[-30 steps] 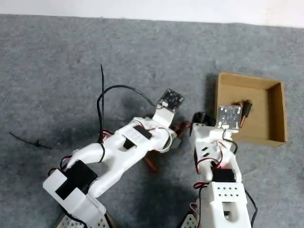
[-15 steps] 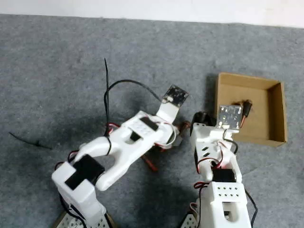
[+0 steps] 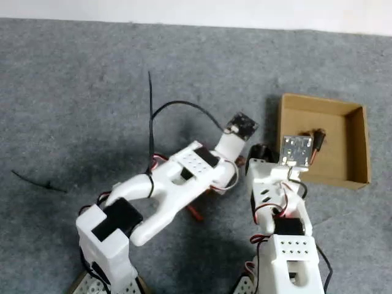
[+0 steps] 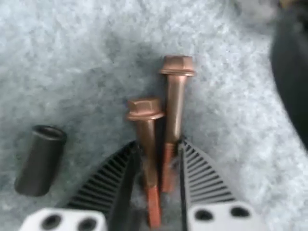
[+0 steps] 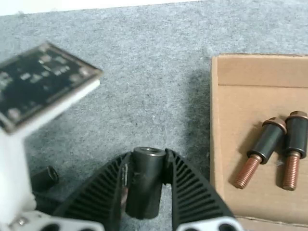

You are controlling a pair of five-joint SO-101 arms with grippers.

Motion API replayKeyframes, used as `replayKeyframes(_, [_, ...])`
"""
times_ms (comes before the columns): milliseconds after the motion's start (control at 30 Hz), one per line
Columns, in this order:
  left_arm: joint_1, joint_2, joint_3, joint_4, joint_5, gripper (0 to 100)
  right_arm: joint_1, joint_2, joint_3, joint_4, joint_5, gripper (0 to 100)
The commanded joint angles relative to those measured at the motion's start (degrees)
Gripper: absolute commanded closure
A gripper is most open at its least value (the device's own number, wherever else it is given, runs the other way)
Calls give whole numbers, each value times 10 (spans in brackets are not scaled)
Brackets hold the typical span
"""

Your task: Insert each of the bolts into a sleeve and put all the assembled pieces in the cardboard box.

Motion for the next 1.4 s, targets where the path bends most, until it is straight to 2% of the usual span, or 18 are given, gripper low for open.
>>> replayKeyframes(0, [-7, 5, 1, 12, -6, 999, 7, -17, -3, -15, 6, 995])
replayKeyframes(133, [-9, -32, 22, 9, -6, 996, 7, -17, -3, -15, 6, 995])
replayKeyframes(200, [-11, -85, 68, 7, -7, 996, 7, -17, -4, -15, 6, 995])
replayKeyframes(267, [-11, -153, 131, -31, -7, 996, 7, -17, -4, -15, 6, 993])
replayKeyframes(333, [-12, -230, 218, -107, -9, 996, 7, -17, -4, -15, 6, 993])
replayKeyframes(467, [-12, -379, 407, -307, -72, 996, 7, -17, -5, -15, 7, 993])
replayKeyframes(533, [-12, -438, 484, -401, -80, 996, 7, -17, -5, -15, 7, 993])
replayKeyframes(600, [-12, -477, 538, -472, -81, 996, 7, -17, -5, -15, 7, 993])
replayKeyframes(667, [-12, -498, 562, -504, -81, 996, 7, -17, -5, -15, 7, 993])
replayKeyframes(800, [-11, -502, 545, -462, -79, 996, 7, -17, -4, -15, 7, 992])
replayKeyframes(900, [-22, -501, 485, -363, -76, 996, 7, -17, -4, -15, 7, 992])
replayKeyframes(1000, [-46, -470, 393, -253, -11, 996, 7, -17, -4, -15, 7, 992])
replayKeyframes(1067, [-53, -410, 337, -220, 20, 996, 7, -17, -4, -15, 7, 992])
replayKeyframes(1267, [-36, -141, 184, -196, 19, 995, 7, -17, -4, -15, 7, 992])
replayKeyframes(1367, [-33, -71, 92, -114, 20, 995, 7, -17, -4, -15, 7, 992])
